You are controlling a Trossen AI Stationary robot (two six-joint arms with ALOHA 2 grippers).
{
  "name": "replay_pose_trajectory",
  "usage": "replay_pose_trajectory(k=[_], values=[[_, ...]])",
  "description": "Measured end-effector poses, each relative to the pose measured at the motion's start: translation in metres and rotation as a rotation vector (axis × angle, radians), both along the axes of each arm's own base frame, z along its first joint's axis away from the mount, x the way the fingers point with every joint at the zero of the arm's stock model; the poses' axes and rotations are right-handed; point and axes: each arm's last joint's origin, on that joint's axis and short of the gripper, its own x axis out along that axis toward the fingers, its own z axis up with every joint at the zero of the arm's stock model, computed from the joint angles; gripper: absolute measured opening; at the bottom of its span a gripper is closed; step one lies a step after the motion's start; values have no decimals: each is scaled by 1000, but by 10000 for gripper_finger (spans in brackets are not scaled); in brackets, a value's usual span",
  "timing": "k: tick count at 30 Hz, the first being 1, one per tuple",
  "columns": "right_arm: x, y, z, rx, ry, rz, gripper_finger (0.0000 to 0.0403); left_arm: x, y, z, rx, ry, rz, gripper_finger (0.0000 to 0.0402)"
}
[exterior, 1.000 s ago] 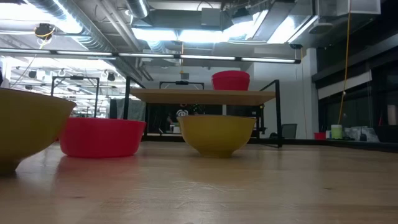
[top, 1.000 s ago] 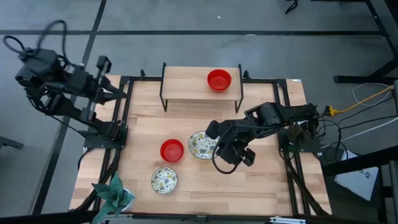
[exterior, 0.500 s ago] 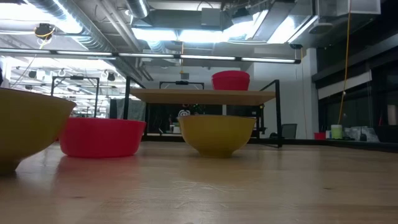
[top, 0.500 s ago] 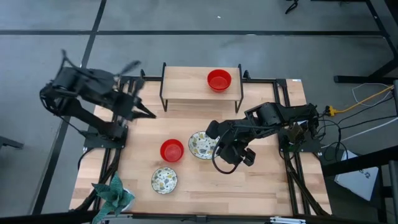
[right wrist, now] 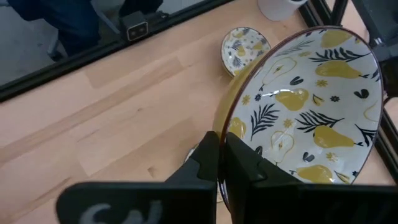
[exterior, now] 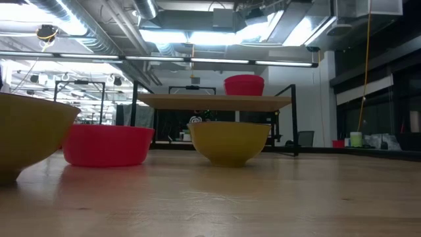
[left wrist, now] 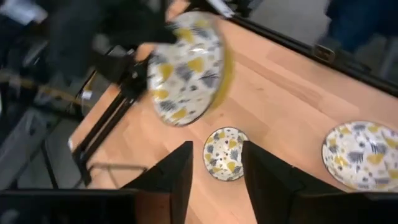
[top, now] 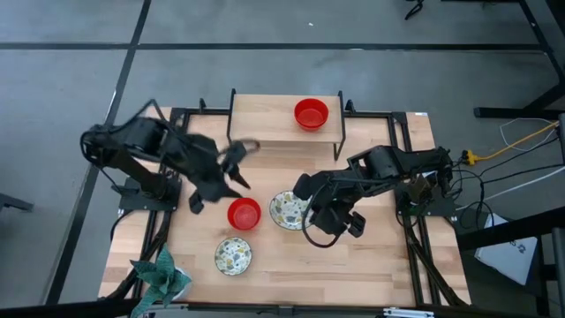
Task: Pick & Place Mini bowls
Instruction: Put the right white patterned bowl on the shelf
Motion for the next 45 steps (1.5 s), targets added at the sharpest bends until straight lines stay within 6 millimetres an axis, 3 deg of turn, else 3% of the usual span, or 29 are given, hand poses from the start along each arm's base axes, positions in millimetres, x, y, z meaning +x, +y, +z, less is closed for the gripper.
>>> replay_pose_trajectory(k=[8,16,30,45], values=[[0,0,0,7,3,6,9,27,-28,-18,130,8,-100,150],[0,0,0,8,3,6,10,55,-27,-35,226,39,-86,150],[0,0,0,4,1,13,11,64,-25,-34,112,6,-199,152],[0,0,0,1,-2,18,11,80,-27,-45,112,14,-194,152]])
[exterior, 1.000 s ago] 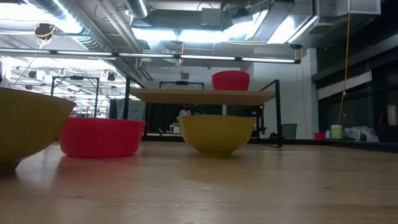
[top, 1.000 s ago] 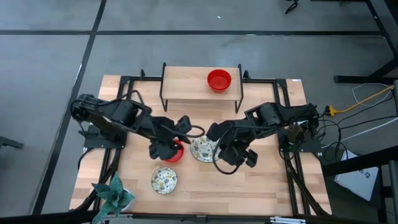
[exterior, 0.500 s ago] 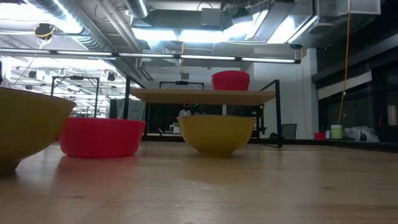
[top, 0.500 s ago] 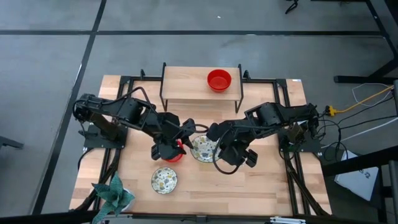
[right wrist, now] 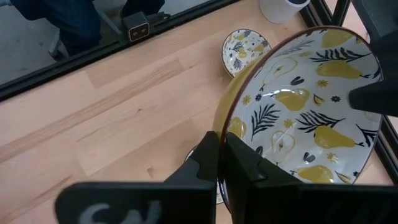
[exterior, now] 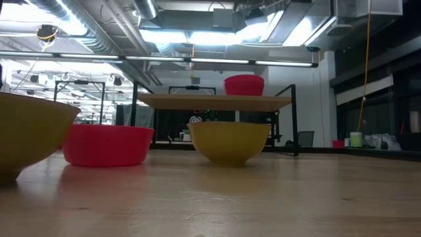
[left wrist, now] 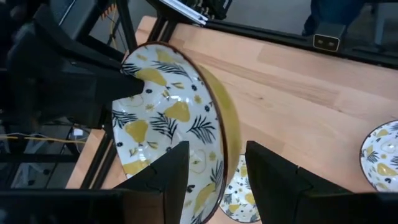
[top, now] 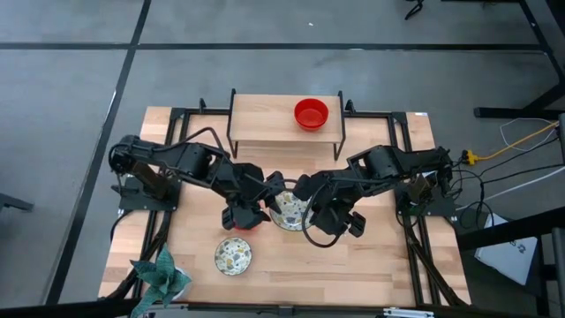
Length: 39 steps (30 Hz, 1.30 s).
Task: Pick & Place Mini bowls
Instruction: Put the right white patterned bowl on the shelf
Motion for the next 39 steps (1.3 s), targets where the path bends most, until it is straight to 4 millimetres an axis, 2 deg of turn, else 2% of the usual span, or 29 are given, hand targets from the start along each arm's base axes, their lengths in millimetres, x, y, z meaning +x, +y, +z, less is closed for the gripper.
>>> replay_pose_trajectory(k=[12,25,30,36,39], values=[[0,0,0,0,0,1,11,1,0,-1,-2,5,5,116],[0,0,0,-8,-7,12,11,-1,0,1,18,-5,-7,96],[0,0,0,-8,-6,12,11,-2,0,0,37,-8,-27,69],[0,0,0,-20,-14,30,11,-2,0,0,35,-1,-32,19],[1,0,1,-21,-23,38,11,-2,0,0,33,4,-35,11]])
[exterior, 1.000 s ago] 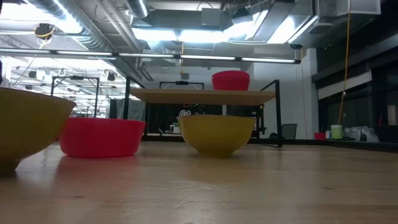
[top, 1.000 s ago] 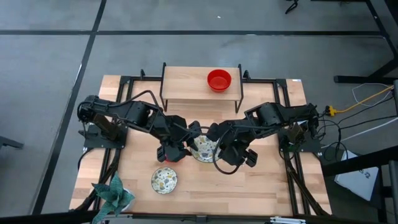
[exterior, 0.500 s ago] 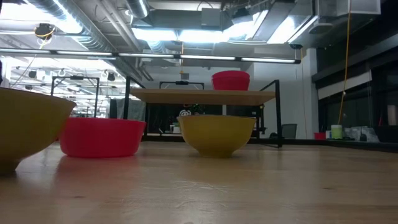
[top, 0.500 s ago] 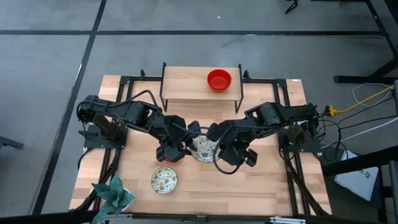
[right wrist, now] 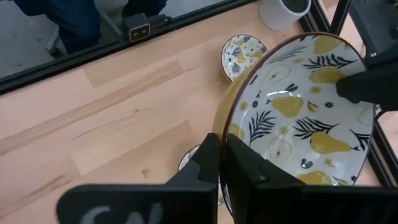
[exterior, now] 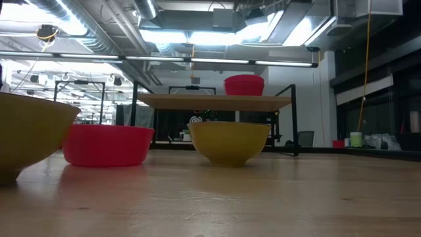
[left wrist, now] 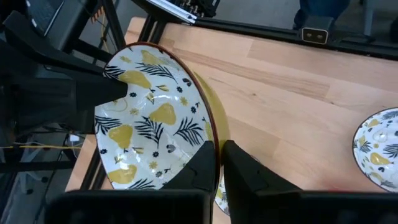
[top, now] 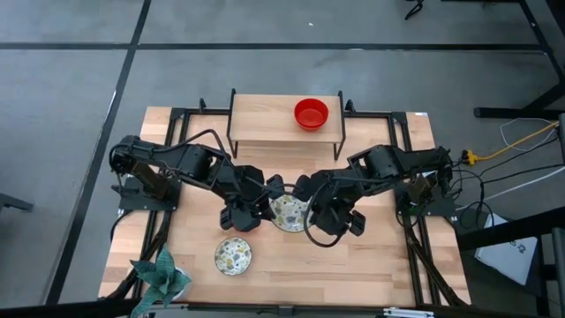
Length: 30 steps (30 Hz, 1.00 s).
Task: Pick & Place Mini bowls
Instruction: Put the right white patterned bowl on the shelf
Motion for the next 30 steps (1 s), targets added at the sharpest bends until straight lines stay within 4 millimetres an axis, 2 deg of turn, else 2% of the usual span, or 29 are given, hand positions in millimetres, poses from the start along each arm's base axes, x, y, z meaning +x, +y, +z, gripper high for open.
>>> replay_pose_trajectory(k=[9,30], values=[[1,0,1,4,-10,1,17,0,-1,0,-37,11,-14,6],[6,1,5,7,-77,-37,110,-1,0,1,-80,29,26,3]])
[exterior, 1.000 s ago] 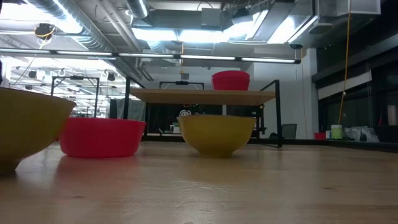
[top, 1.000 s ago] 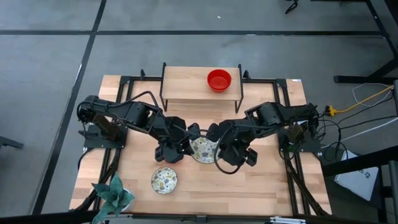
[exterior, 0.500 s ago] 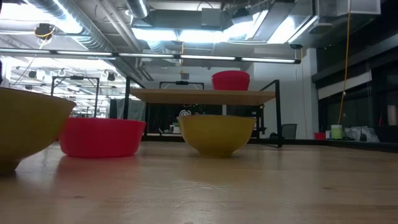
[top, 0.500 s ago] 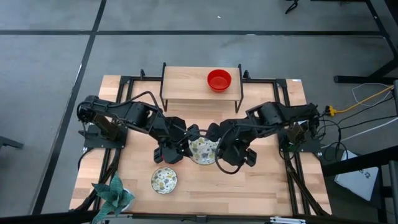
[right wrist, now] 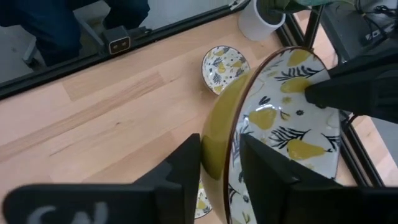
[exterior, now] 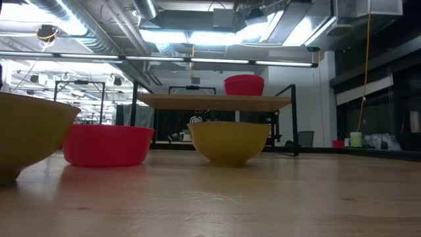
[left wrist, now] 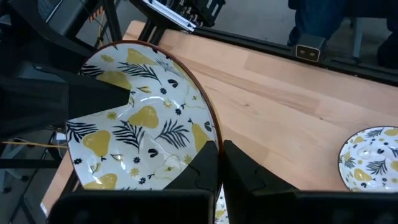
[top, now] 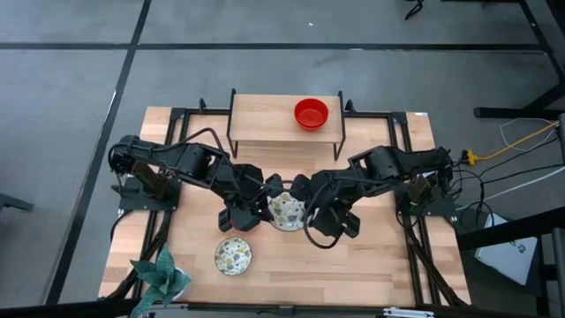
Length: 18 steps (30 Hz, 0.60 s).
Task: Pick & Place Mini bowls
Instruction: Put the right white patterned bowl on the shelf
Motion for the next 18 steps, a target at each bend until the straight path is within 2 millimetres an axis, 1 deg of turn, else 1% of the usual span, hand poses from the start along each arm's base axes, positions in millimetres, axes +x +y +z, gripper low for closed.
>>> replay_pose_trajectory(k=[4,10,16,18], values=[[2,0,1,12,-16,-16,135,0,2,-1,-9,19,22,3],[1,0,1,33,1,-47,169,2,12,-2,-13,36,66,3],[1,-1,0,38,11,-66,183,2,25,-4,-24,74,118,3],[1,-2,0,7,-1,-90,184,3,29,-5,-27,85,138,3]])
